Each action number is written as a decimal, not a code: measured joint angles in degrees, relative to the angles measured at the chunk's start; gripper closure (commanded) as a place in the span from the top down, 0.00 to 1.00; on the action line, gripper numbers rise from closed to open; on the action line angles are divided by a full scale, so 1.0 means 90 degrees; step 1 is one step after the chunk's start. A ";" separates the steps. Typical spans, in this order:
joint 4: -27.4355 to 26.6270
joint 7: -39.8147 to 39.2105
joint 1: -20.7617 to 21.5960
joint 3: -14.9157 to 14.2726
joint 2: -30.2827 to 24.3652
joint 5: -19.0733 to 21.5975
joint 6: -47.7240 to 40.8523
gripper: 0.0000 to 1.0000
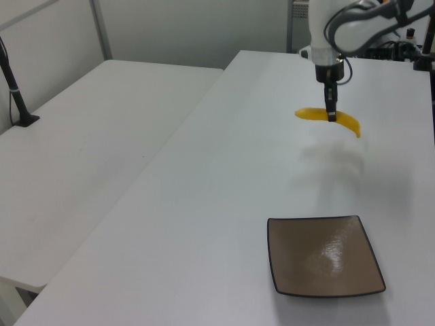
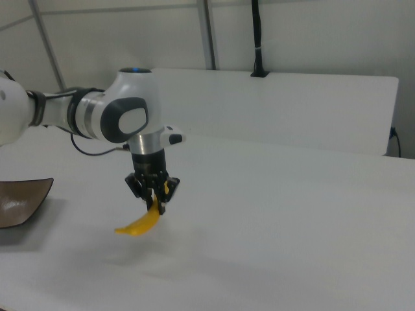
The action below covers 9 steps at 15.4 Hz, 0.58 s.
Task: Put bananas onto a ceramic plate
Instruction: 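Lift the banana and carry it toward the brown square plate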
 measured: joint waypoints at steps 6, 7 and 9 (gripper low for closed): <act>0.0257 0.0573 0.0188 0.0473 -0.0347 0.0847 -0.0032 0.28; 0.0300 0.0778 0.0213 0.0654 -0.0352 0.0863 -0.0032 0.28; 0.0353 0.1369 0.0266 0.1174 -0.0354 0.0870 -0.0033 0.28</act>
